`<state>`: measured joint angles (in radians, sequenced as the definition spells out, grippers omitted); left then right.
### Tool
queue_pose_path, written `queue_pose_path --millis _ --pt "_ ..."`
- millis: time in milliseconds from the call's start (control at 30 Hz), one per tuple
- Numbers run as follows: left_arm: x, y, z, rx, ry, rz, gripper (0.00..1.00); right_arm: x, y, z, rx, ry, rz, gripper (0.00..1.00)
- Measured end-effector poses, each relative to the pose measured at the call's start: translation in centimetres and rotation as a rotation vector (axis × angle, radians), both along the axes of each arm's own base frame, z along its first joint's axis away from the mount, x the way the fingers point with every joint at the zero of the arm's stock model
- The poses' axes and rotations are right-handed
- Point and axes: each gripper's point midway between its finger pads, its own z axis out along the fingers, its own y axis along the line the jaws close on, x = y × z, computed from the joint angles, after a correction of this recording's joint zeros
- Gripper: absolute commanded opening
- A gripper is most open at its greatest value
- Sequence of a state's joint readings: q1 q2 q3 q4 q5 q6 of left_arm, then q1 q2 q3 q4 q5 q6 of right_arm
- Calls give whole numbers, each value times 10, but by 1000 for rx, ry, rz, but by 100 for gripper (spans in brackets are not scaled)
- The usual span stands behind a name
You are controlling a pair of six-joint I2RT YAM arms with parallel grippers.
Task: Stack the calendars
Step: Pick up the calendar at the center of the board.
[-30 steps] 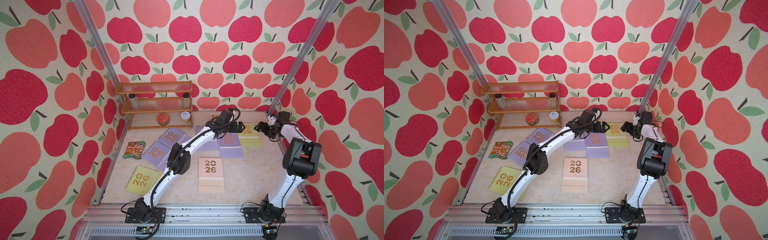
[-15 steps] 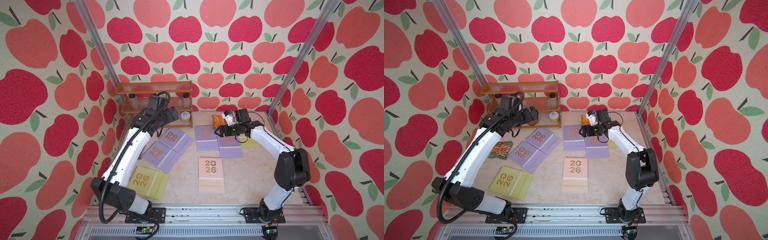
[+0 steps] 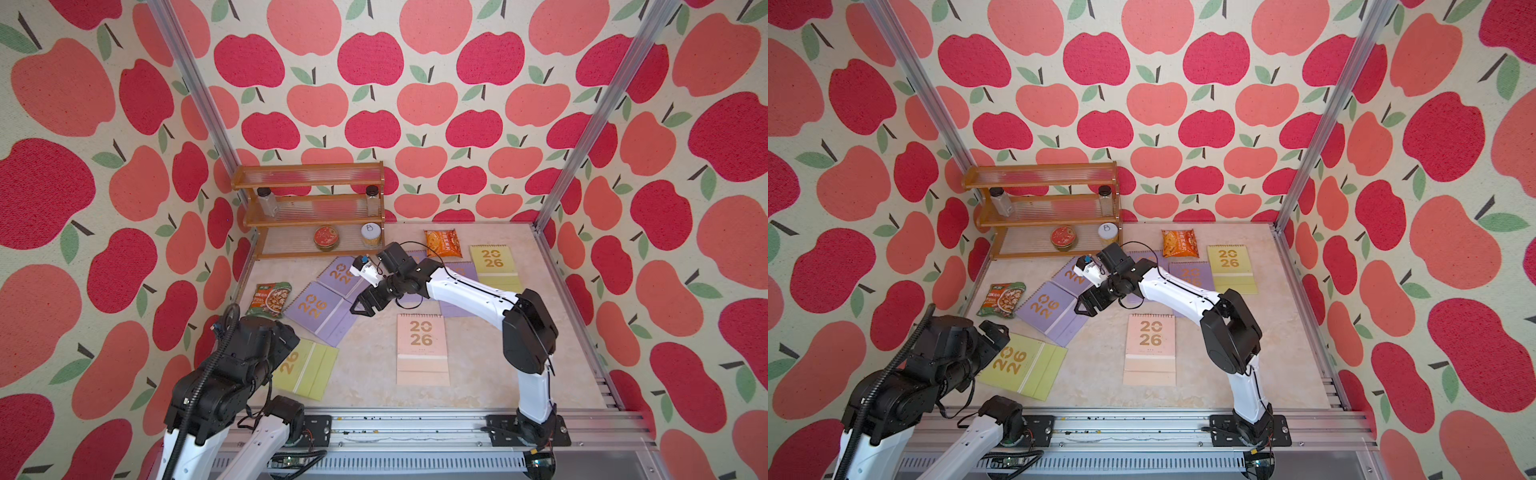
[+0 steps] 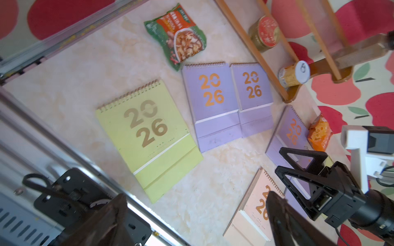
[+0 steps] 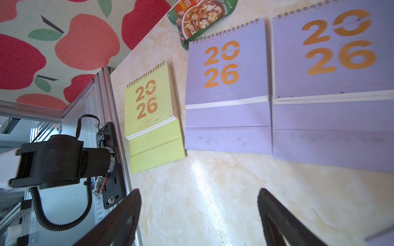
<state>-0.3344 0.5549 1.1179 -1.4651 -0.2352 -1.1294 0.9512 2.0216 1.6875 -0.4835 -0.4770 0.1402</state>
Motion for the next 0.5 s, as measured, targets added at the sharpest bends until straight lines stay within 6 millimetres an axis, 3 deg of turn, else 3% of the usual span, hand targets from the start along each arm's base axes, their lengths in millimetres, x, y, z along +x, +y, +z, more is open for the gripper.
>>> queue_pose_path --millis 167,433,500 --pt "-26 11 -18 -28 72 106 100 -27 26 -8 12 55 90 87" --pt "-36 16 -75 -1 203 182 100 -39 53 -1 81 136 167 87" --pt "-35 18 -81 0 188 199 100 -42 57 -2 88 152 179 87"
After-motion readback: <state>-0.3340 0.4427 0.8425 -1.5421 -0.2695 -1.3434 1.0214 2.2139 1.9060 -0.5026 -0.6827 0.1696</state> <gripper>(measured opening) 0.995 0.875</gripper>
